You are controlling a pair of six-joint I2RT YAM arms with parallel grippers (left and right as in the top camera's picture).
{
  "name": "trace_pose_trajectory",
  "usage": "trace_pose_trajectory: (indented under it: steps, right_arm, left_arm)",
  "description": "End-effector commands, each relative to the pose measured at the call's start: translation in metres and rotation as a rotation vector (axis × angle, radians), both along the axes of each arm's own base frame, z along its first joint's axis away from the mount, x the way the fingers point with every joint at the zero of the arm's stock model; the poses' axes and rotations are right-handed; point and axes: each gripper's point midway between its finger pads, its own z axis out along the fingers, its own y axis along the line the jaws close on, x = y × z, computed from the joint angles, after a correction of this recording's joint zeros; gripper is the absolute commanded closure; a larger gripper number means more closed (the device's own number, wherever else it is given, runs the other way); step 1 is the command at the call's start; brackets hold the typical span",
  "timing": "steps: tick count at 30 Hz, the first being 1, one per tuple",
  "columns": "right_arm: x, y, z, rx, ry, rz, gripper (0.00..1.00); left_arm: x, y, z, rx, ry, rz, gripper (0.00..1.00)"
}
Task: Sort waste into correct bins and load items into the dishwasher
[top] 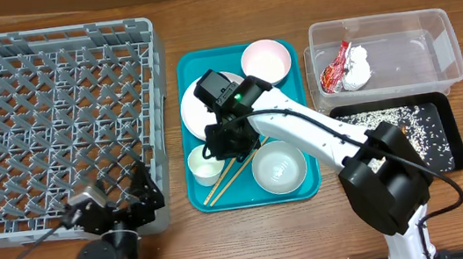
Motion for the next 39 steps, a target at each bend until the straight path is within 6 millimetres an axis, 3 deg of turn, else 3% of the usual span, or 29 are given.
trace_pose_trajectory:
  steps: [1, 2, 5, 8, 11, 15, 18, 21, 25, 27, 30, 35, 39]
  right_arm:
    - [0.0, -0.001, -0.006, -0.015, 0.003, -0.005, 0.91]
    - [0.0, -0.002, -0.007, -0.017, 0.006, -0.008, 0.96]
    - [-0.001, 0.0, -0.004, -0.005, 0.017, -0.018, 0.96]
    - [0.005, -0.004, 0.016, 0.044, 0.009, -0.038, 0.96]
    - [0.021, -0.019, 0.05, 0.095, -0.053, -0.076, 0.96]
    - [0.047, -0.051, 0.11, 0.242, -0.147, -0.106, 0.96]
    - [0.06, -0.071, 0.133, 0.352, -0.162, -0.102, 0.96]
    - [0.064, -0.08, 0.15, 0.509, -0.147, -0.041, 0.96]
    - [0.067, -0.092, 0.159, 0.668, -0.139, 0.002, 0.96]
    - [0.066, -0.094, 0.156, 0.724, -0.131, 0.011, 0.96]
    - [0.061, -0.095, 0.147, 0.795, -0.111, 0.031, 0.96]
    - [0.06, -0.098, 0.135, 0.861, -0.121, 0.045, 0.96]
    - [0.063, -0.096, 0.144, 0.911, -0.148, 0.072, 0.96]
  left_arm:
    - [0.002, -0.009, 0.028, -0.057, 0.024, -0.044, 0.0]
    - [0.004, -0.013, 0.031, -0.063, 0.038, -0.067, 0.0]
    - [0.011, -0.029, 0.03, -0.088, 0.081, -0.157, 0.0]
    - [0.015, -0.044, 0.019, -0.124, 0.135, -0.243, 0.0]
    - [0.012, -0.069, 0.008, -0.24, 0.205, -0.364, 0.0]
    - [0.006, -0.096, 0.004, -0.499, 0.303, -0.462, 0.0]
    - [0.002, -0.106, 0.003, -0.687, 0.379, -0.46, 0.0]
    - [0.0, -0.111, 0.003, -0.803, 0.423, -0.448, 0.0]
    - [-0.011, -0.114, -0.011, -0.894, 0.526, -0.412, 0.0]
    - [-0.019, -0.119, -0.016, -1.002, 0.6, -0.389, 0.0]
    - [-0.021, -0.122, -0.015, -1.0, 0.607, -0.412, 0.0]
    - [-0.006, -0.144, 0.023, -0.97, 0.51, -0.682, 0.0]
    - [0.007, -0.159, 0.025, -1.014, 0.571, -0.849, 0.0]
